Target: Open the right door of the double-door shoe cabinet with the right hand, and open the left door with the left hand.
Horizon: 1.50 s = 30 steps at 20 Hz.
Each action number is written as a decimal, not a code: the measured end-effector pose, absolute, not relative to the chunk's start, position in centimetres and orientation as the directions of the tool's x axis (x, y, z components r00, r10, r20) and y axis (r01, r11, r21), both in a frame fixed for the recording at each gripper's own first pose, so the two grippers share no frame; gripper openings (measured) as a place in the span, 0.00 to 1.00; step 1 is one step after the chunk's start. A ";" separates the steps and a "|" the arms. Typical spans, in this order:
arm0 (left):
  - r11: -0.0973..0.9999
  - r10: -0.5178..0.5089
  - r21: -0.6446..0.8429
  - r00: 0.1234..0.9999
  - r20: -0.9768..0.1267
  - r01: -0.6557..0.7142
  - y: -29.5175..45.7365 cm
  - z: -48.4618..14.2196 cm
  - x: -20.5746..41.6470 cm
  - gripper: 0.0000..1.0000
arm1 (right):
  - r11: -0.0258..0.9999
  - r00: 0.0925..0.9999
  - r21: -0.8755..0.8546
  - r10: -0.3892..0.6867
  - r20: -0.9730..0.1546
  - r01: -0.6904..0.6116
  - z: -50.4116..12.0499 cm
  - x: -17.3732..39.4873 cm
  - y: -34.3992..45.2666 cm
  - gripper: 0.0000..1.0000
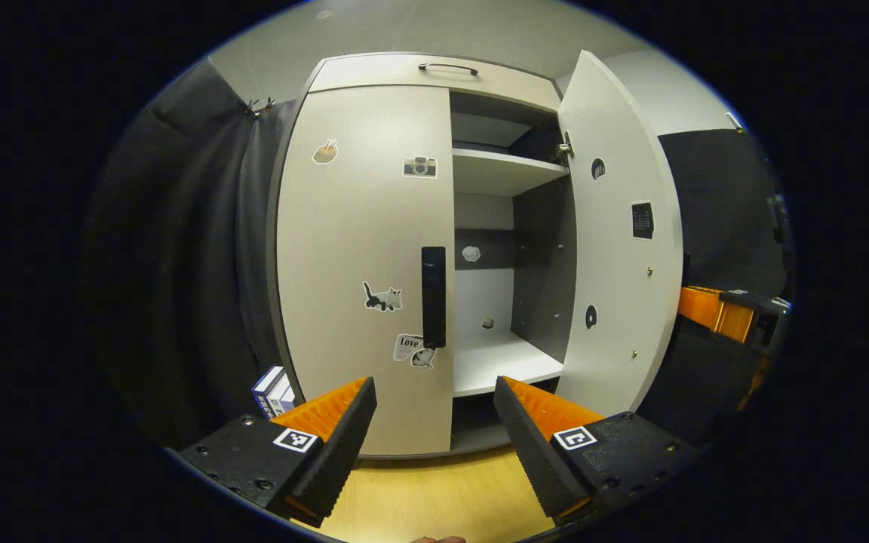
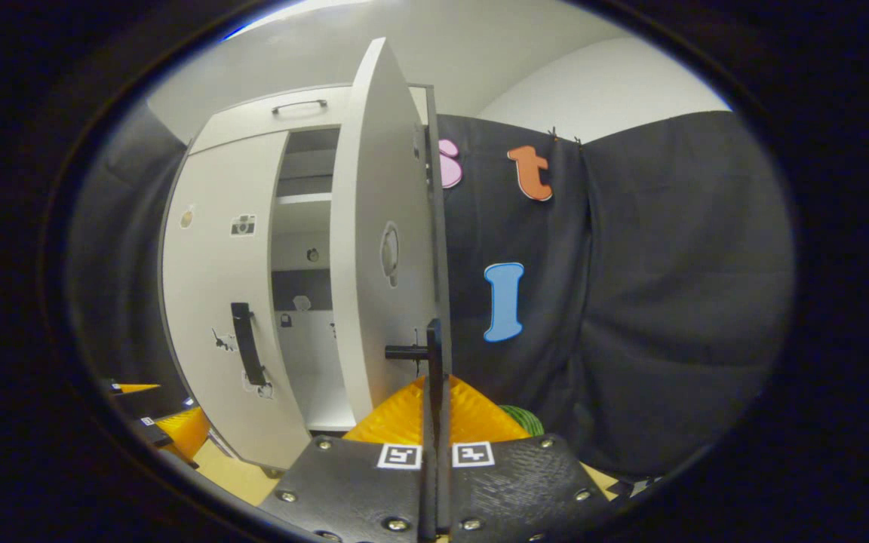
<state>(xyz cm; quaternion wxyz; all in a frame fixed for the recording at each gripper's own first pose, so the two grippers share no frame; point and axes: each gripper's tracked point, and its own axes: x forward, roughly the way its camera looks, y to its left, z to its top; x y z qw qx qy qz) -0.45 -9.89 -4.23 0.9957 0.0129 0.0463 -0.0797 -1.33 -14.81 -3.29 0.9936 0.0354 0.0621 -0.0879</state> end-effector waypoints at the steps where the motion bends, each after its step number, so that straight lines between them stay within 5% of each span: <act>1: 0.987 -0.156 0.011 0.983 -0.097 0.158 -10.4 -4.3 -0.5 0.98 | 0.982 0.977 0.077 -0.163 -0.137 0.175 -3.4 -1.2 -15.5 0.01; 5: 0.992 -0.126 -0.004 0.987 -0.104 0.126 -11.9 -4.3 -0.2 0.98 | 0.980 0.975 0.069 -0.175 -0.141 0.186 -3.6 -0.5 -19.4 0.01; 19: 0.997 0.061 0.055 0.996 -0.064 -0.058 -11.8 -3.1 6.6 0.98 | 0.983 0.986 0.182 0.048 -0.159 -0.018 -4.0 0.6 -22.8 0.01; 30: 0.993 0.107 0.060 0.993 -0.040 -0.105 -10.6 -2.5 14.7 0.98 | 0.986 0.982 0.163 0.061 -0.176 -0.032 -5.0 0.8 -22.7 0.02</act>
